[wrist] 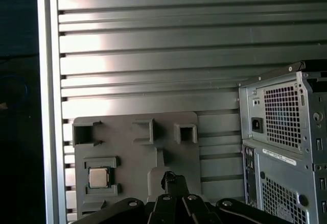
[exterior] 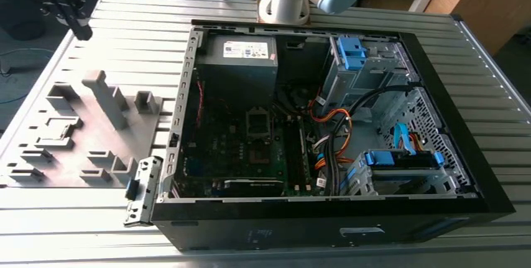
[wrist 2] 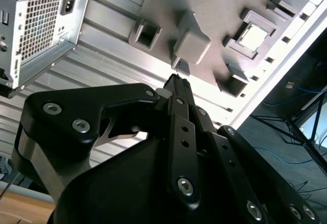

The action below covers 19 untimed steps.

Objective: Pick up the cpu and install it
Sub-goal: 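Reach for the cpu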

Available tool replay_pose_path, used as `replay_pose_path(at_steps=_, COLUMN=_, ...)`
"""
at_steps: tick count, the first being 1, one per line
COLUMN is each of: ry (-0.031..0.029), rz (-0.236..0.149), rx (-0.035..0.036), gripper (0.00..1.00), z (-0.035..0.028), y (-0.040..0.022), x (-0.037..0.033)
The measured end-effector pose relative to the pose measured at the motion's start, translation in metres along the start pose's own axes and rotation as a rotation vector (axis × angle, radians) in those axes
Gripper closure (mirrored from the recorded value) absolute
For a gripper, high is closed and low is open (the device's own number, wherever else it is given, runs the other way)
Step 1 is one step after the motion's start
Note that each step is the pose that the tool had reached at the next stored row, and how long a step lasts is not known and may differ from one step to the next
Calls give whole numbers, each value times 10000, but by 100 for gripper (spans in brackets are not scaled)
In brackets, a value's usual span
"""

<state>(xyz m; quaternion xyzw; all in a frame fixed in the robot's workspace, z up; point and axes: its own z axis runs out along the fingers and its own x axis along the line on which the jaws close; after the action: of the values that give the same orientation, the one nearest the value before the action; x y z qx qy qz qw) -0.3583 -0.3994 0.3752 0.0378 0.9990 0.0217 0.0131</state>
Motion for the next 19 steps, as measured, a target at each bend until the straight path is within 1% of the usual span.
replay_pose_path(at_steps=3, ry=-1, rz=1, rx=-1, gripper=89, z=13, y=-9, x=60)
replay_pose_path(at_steps=7, ry=0, rz=0, rx=-1, gripper=89, z=28, y=-32, x=96)
replay_pose_path(at_steps=14, ry=0, rz=0, rx=-1, gripper=89, z=68, y=-115, x=183)
replay_pose_path(at_steps=19, ry=0, rz=0, rx=7, gripper=89, z=94, y=-167, x=224)
